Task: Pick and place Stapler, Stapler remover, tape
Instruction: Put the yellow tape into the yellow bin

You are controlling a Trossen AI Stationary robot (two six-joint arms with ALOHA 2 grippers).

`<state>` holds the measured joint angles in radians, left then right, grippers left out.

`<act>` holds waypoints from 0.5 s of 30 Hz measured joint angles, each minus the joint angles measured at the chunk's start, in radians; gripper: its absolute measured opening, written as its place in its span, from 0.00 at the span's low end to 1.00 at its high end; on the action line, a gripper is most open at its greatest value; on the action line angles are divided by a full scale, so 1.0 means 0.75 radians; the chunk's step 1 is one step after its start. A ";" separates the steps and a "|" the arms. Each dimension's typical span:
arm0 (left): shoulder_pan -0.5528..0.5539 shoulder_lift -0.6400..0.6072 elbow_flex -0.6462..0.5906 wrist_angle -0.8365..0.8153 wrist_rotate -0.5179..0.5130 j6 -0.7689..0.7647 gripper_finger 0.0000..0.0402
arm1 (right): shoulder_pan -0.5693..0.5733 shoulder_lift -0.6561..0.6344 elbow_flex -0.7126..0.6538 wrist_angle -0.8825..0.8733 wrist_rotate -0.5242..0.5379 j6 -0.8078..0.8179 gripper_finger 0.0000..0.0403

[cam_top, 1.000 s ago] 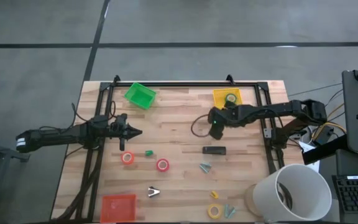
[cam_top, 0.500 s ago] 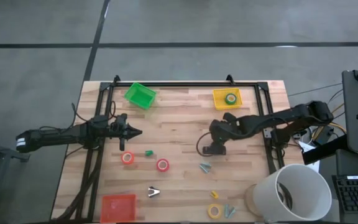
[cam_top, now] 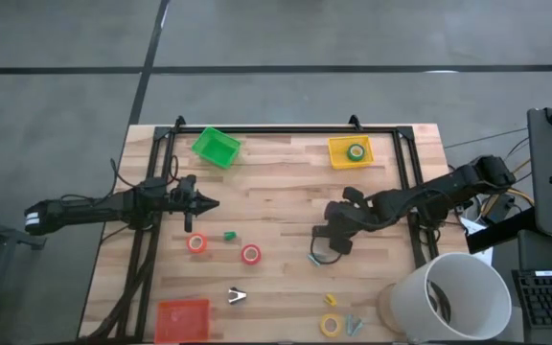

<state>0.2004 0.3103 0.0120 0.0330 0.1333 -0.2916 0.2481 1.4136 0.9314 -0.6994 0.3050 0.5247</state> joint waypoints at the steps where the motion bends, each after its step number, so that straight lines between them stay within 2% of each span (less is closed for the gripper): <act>1: 0.000 0.000 0.000 0.000 0.000 0.000 0.03 | 0.004 0.000 0.000 0.000 0.000 0.001 0.38; 5: 0.000 0.000 0.000 0.000 0.000 0.000 0.03 | 0.023 0.000 0.000 0.001 -0.018 0.059 0.40; 10: 0.000 0.000 0.000 0.000 0.000 0.000 0.03 | 0.060 0.000 0.000 0.005 -0.131 0.085 0.42; 15: 0.000 0.000 0.000 0.000 0.000 0.000 0.03 | 0.104 0.000 -0.001 0.037 -0.157 0.115 0.41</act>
<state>0.2003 0.3103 0.0120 0.0330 0.1333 -0.2916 0.3258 1.4136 0.9310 -0.6718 0.1872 0.6110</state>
